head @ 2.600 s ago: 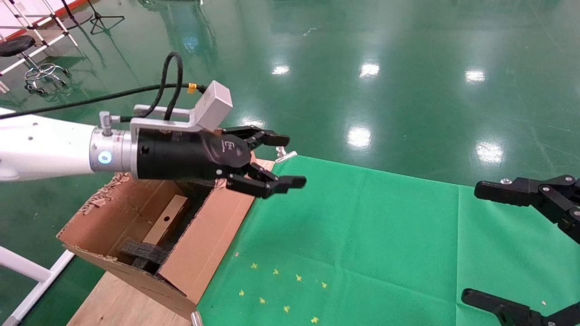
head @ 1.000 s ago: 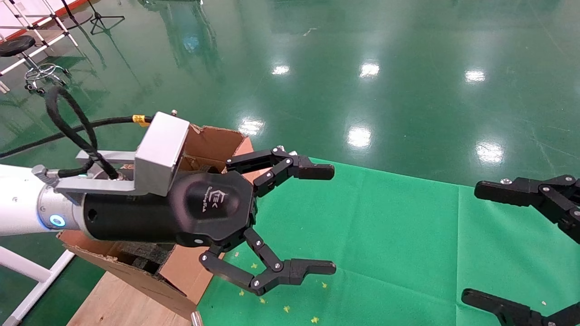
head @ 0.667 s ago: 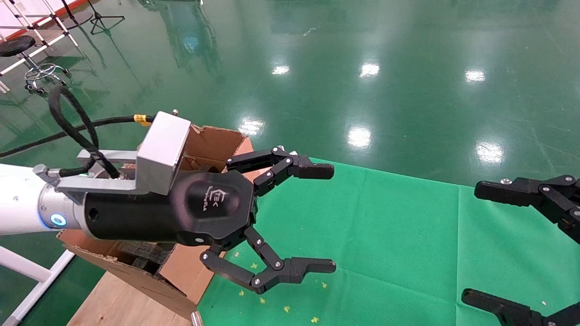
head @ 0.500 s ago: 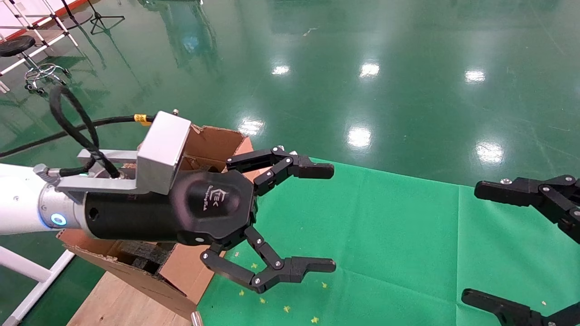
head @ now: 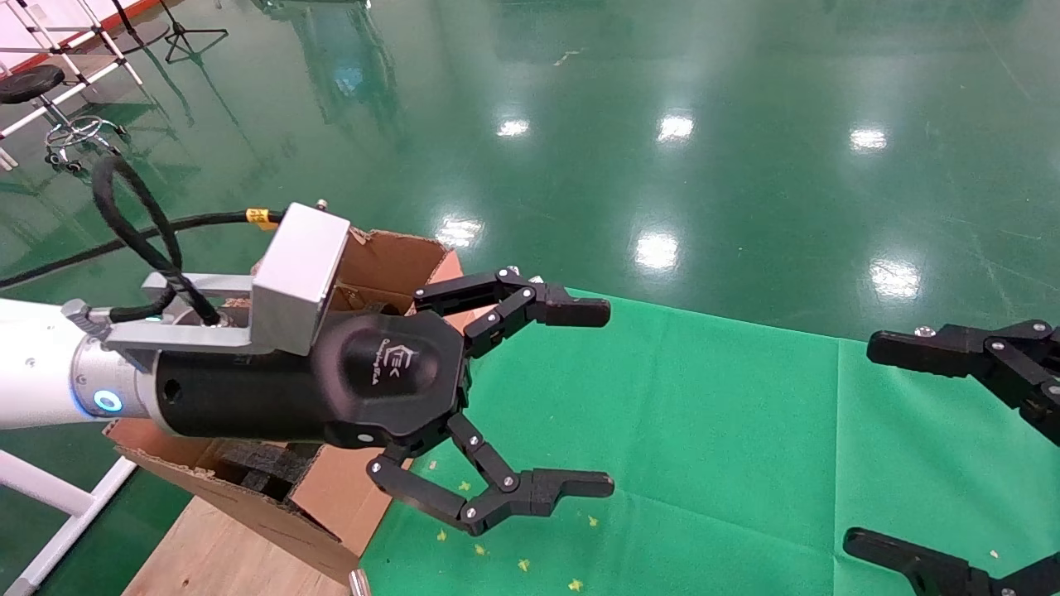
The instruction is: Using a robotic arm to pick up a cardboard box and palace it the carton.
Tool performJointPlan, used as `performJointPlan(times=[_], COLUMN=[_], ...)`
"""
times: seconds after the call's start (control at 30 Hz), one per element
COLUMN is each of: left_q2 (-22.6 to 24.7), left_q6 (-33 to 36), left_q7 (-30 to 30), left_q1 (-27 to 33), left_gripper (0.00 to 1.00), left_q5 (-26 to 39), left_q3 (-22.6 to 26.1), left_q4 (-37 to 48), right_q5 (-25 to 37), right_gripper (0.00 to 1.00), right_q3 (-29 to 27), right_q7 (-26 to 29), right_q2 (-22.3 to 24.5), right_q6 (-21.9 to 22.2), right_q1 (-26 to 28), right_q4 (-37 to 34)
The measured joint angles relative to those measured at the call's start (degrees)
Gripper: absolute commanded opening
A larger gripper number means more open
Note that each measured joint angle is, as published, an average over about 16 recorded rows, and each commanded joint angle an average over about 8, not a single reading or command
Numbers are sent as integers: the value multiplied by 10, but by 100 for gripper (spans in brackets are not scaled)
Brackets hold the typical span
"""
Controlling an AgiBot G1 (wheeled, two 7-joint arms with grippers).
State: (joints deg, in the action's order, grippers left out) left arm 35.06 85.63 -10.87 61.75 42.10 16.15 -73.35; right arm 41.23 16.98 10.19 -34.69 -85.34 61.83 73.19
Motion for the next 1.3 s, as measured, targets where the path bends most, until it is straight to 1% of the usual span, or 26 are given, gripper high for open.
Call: performJointPlan(times=[1.3], left_q2=[0], left_q6=[0], left_q7=[0], left_q1=[1], left_gripper=[100], left_q5=[1], left_q3=[0], left_q4=[0], right_q5=[0], right_gripper=[100], right_q3=[0], right_q7=[0], right_q2=[0], right_q6=[0], right_q1=[0], right_q4=[0])
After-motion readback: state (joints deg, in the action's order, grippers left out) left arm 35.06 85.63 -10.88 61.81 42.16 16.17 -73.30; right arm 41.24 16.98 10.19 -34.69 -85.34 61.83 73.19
